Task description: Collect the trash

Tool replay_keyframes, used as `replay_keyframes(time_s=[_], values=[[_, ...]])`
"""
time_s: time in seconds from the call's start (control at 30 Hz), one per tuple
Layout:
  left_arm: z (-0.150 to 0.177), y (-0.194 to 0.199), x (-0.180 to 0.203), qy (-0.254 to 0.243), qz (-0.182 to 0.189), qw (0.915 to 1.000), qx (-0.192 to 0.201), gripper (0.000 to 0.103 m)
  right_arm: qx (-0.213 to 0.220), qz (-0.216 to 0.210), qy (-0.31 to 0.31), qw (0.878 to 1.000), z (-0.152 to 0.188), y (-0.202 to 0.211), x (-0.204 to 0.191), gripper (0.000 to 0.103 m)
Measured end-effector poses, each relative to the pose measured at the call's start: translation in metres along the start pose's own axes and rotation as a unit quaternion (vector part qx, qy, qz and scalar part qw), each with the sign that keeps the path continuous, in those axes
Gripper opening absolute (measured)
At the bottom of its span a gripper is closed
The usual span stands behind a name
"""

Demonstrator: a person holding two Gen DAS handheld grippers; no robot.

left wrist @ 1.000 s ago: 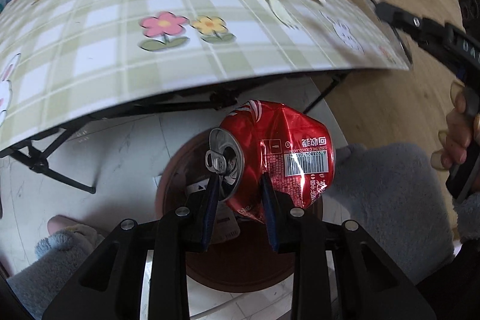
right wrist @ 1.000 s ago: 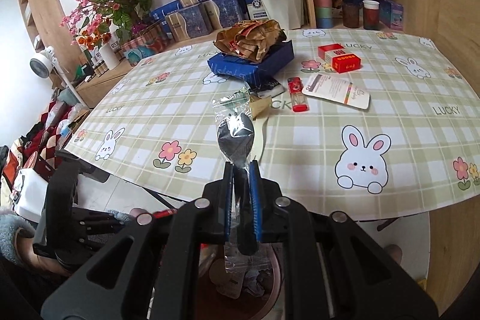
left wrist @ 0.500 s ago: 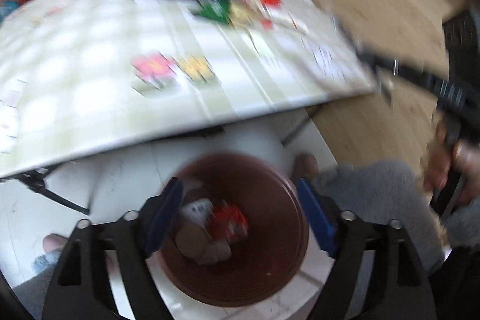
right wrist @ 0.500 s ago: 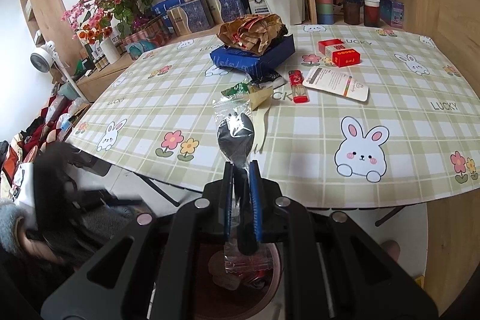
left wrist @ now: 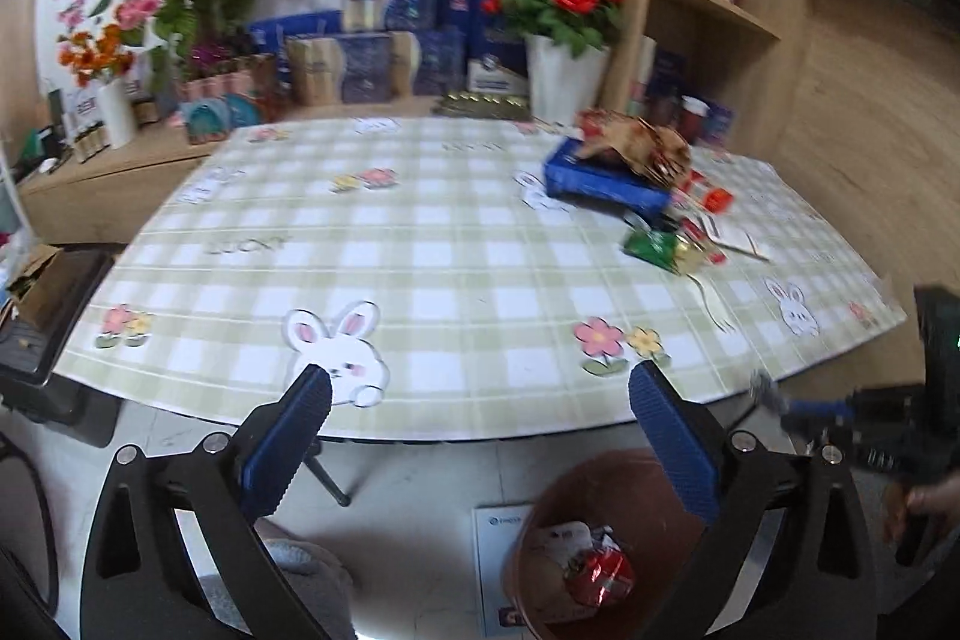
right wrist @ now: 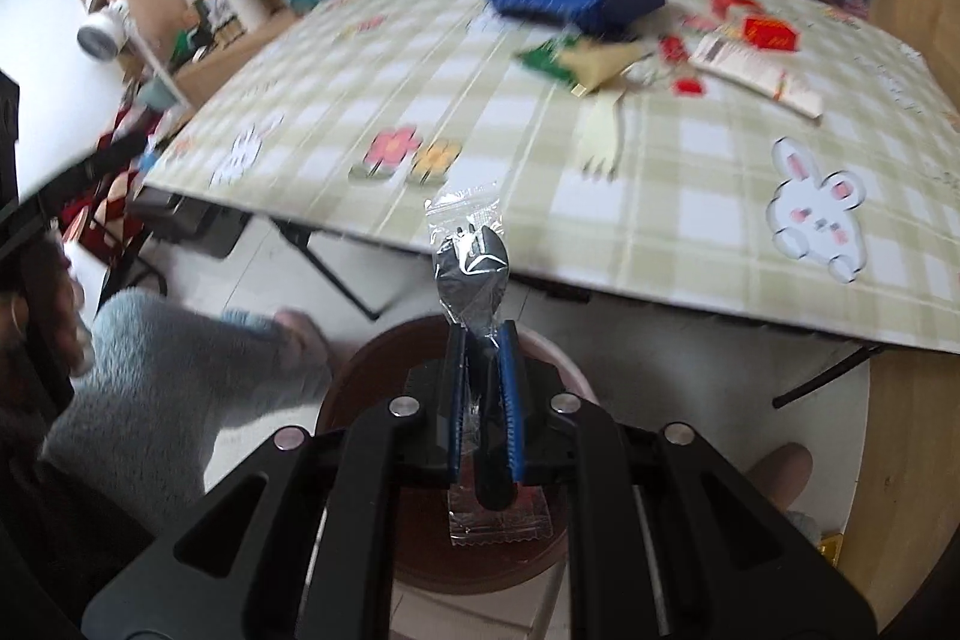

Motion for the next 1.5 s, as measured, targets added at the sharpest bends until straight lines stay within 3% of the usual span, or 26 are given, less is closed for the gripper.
replay_keyframes(time_s=[0.4,0.53,0.6,0.73,0.8,0.9,1.2,1.5], values=[[0.012,-0.012,-0.027,0.046,-0.021,0.9984,-0.024,0.097,-0.125,-0.038,0.037,0.991,0.02,-0.065,-0.028,0.015],[0.013,-0.012,-0.031,0.05,-0.023,0.9982,-0.024,0.097,-0.135,-0.045,0.047,0.989,0.022,-0.073,-0.039,0.016],[0.013,-0.011,-0.031,0.049,-0.024,0.9983,-0.022,0.097,-0.128,-0.045,0.044,0.99,0.021,-0.071,-0.039,0.036],[0.012,-0.012,-0.03,0.049,-0.022,0.9983,-0.024,0.097,-0.096,-0.033,0.031,0.994,0.012,-0.057,-0.033,0.061],[0.011,-0.012,-0.029,0.05,-0.021,0.9982,-0.024,0.097,-0.06,-0.017,0.032,0.998,0.003,-0.042,-0.03,0.087],[0.008,-0.012,-0.028,0.049,-0.019,0.9984,-0.021,0.097,-0.015,-0.005,0.033,0.999,-0.013,-0.021,-0.024,0.096],[-0.009,-0.012,-0.019,0.034,-0.014,0.9993,-0.004,0.097,0.073,0.043,0.029,0.996,-0.06,0.032,0.004,0.097],[-0.031,-0.016,-0.004,0.012,0.0,0.9998,0.016,0.097,0.096,0.072,0.024,0.992,-0.08,0.052,0.029,0.097]])
Point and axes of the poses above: each gripper's, at about its wrist camera, not at the fingertips, and y roughly against the way its jaws point, x to its right, z to its underside, the point moved 3 cm from there along -y, roughly the way its jaws point, and after that the axes turned 12 degrees about -z, right-handed, at the moved point
